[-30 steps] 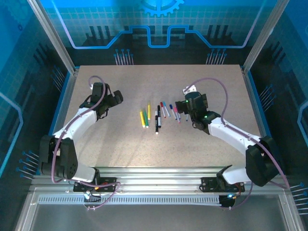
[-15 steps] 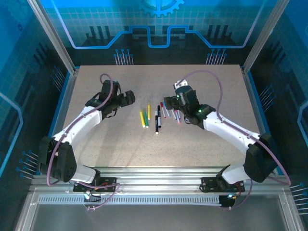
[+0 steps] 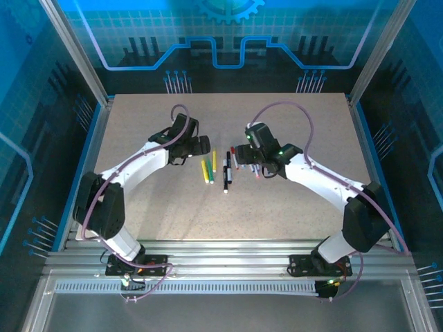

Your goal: Open the pen caps

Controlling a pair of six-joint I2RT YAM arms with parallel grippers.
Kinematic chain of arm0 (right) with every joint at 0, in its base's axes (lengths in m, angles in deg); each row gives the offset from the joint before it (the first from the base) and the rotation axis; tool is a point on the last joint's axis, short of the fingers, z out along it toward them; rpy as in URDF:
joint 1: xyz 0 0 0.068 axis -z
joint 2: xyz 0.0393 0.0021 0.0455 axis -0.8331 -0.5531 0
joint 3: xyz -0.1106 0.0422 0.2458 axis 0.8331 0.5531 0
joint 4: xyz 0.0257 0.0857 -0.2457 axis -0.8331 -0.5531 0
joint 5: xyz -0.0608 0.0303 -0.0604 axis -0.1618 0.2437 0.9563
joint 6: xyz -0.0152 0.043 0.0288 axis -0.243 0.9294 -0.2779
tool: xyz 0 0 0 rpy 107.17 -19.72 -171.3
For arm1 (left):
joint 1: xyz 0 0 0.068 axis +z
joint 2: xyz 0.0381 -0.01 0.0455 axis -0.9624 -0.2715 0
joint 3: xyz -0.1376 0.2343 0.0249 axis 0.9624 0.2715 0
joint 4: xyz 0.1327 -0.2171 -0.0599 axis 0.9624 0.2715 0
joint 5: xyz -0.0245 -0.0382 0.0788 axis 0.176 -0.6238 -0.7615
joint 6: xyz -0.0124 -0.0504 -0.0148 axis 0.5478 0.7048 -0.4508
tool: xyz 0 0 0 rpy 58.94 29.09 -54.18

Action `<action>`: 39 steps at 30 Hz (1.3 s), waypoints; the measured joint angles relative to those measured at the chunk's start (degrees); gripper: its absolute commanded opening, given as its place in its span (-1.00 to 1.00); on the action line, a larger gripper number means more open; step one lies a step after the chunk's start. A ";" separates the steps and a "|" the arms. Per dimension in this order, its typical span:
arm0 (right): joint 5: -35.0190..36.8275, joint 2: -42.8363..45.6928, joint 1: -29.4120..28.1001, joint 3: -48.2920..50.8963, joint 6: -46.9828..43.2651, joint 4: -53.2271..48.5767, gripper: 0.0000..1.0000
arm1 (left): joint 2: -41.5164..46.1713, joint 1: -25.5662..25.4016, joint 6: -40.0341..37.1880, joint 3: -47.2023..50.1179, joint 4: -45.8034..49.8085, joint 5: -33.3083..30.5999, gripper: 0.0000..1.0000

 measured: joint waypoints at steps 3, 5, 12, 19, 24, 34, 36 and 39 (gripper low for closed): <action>-1.75 -0.92 0.33 0.00 0.63 -0.79 0.32 | -3.30 0.00 0.92 -0.94 0.85 -1.40 0.47; -3.08 -1.29 0.63 0.00 0.87 -0.98 0.26 | -5.33 0.00 1.33 -1.75 1.49 -2.05 0.37; -6.45 -2.86 1.33 0.00 1.14 -1.22 0.21 | -10.49 0.00 2.80 -3.67 1.75 -2.45 0.28; -8.28 -4.07 1.36 0.00 1.51 -1.44 0.19 | -14.38 0.00 3.82 -5.86 1.57 -2.43 0.23; -9.18 -4.26 1.36 0.00 1.57 -1.90 0.15 | -16.65 0.00 4.04 -6.88 1.53 -2.45 0.12; -9.75 -4.26 1.70 0.00 1.75 -2.05 0.12 | -18.73 -0.11 4.09 -6.91 1.46 -2.40 0.03; -9.94 -4.26 1.73 0.00 1.75 -2.05 0.12 | -19.12 -0.22 4.09 -7.02 1.33 -2.40 0.02; -10.01 -4.26 1.73 0.00 1.75 -2.05 0.12 | -20.26 -0.55 4.09 -7.67 1.14 -2.40 0.02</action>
